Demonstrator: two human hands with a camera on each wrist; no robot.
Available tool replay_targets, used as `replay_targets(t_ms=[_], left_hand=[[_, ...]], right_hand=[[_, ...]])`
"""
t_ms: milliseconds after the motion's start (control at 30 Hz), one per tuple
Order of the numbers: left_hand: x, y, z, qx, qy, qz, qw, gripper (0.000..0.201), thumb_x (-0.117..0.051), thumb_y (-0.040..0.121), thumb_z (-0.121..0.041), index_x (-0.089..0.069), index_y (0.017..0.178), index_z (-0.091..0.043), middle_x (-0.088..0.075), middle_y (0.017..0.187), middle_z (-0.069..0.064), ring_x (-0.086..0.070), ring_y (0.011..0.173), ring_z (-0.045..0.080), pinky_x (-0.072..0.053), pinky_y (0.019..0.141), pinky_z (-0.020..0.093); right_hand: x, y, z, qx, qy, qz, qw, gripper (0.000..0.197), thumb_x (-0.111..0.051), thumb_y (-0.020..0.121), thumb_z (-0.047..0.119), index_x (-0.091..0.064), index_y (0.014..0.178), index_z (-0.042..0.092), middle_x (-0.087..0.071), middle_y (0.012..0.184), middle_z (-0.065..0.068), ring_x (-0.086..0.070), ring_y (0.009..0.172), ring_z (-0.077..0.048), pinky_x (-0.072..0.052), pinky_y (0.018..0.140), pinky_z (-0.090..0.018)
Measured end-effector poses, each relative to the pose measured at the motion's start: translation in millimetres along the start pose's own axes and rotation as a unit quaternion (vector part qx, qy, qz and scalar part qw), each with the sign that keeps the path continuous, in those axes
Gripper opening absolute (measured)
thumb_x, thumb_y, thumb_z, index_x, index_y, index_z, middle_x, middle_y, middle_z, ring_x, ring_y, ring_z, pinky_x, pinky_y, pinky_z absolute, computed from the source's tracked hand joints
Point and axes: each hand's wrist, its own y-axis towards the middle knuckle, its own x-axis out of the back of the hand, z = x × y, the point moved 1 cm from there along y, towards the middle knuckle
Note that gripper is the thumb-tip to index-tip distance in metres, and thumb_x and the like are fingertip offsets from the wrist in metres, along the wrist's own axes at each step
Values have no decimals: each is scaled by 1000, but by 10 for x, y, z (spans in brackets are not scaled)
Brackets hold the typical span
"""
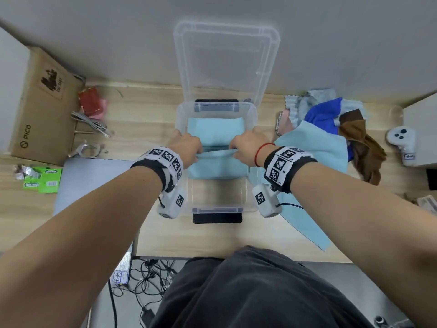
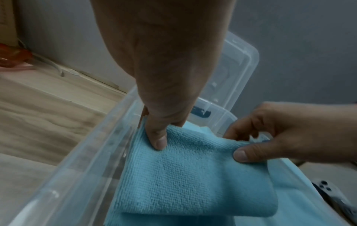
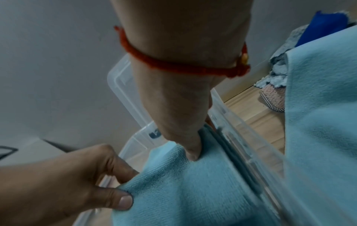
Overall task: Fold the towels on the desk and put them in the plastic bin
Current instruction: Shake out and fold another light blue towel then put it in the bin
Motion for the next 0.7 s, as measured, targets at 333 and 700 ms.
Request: replay_targets(t_ms=[333, 700], left_hand=[[-146, 273, -78, -16, 99, 19, 995, 18, -66, 81, -10, -68, 89, -25, -62, 70, -6, -59, 72, 21, -22, 93, 41], [-117, 311, -25, -21, 8, -37, 999, 24, -58, 78, -2, -52, 81, -25, -60, 88, -1, -55, 79, 25, -41, 85, 37]], right_hand=[[-173, 238, 63, -6, -169, 32, 985, 12, -53, 90, 34, -54, 85, 23, -67, 90, 0, -60, 90, -23, -31, 88, -41], [-172, 233, 68, -20, -65, -68, 995, 12, -58, 83, 11, -58, 94, 14, -65, 92, -7, -60, 87, -30, -39, 71, -36]])
